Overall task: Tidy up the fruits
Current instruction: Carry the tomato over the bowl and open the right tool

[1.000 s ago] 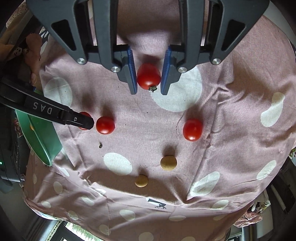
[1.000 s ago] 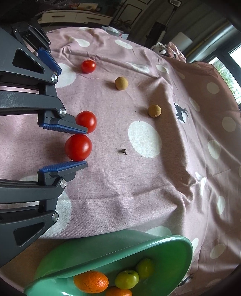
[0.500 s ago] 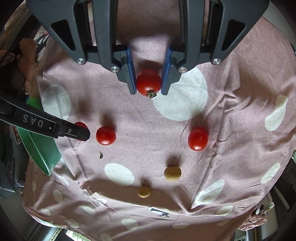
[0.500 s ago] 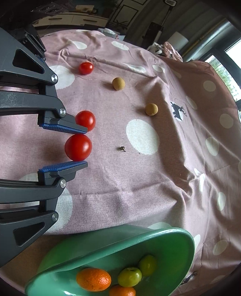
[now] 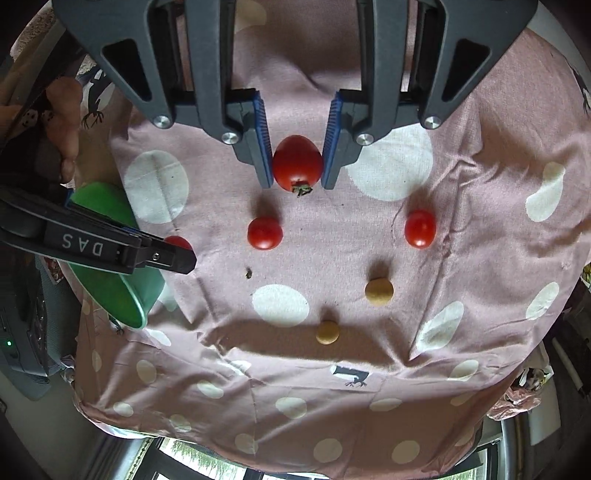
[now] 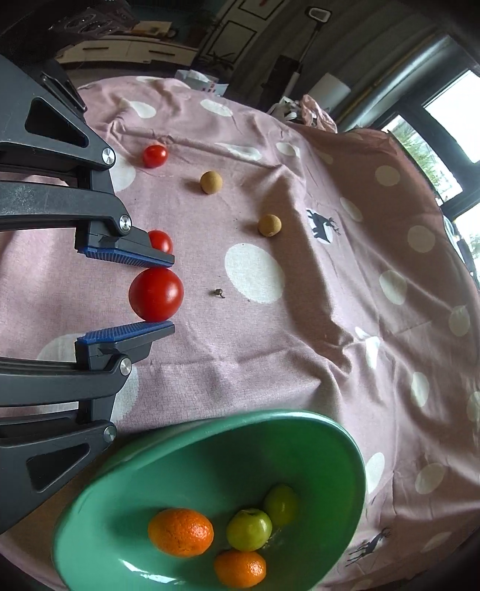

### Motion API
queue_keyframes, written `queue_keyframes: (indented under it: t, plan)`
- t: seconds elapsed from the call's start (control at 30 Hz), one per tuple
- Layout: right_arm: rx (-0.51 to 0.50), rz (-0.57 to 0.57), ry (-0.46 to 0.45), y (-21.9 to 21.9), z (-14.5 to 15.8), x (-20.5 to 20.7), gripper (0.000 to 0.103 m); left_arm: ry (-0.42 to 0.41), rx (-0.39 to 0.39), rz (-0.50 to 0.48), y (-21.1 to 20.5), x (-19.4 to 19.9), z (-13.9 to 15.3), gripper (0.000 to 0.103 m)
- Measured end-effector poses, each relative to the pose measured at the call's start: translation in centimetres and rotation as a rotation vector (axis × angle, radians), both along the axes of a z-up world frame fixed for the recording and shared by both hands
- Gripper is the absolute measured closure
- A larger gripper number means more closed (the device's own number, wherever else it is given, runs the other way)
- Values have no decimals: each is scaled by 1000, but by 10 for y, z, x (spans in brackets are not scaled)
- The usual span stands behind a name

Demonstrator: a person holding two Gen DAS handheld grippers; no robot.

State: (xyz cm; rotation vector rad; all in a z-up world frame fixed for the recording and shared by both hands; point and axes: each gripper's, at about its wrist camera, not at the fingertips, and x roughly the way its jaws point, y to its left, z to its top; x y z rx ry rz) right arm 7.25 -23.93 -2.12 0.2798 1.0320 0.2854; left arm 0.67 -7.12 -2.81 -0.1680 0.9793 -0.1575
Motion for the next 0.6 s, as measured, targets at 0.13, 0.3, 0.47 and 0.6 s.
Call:
queue_keyframes:
  t: [0.13,0.3,0.47,0.6]
  plan:
    - [29,-39,-52,-19,15,-4,72,-111,19,-29,-23,0,28,77]
    - [97,-85,-90,-46,26,-8,72,-176,9,-97,-54,10,47,77]
    - [129,-160,-140,-75,39,-16,72,-223,-15,-180,-88,18,60,77]
    - [171,-232,-157,-105,43,-23,72,-244,-52,-232,-112,23,69,77]
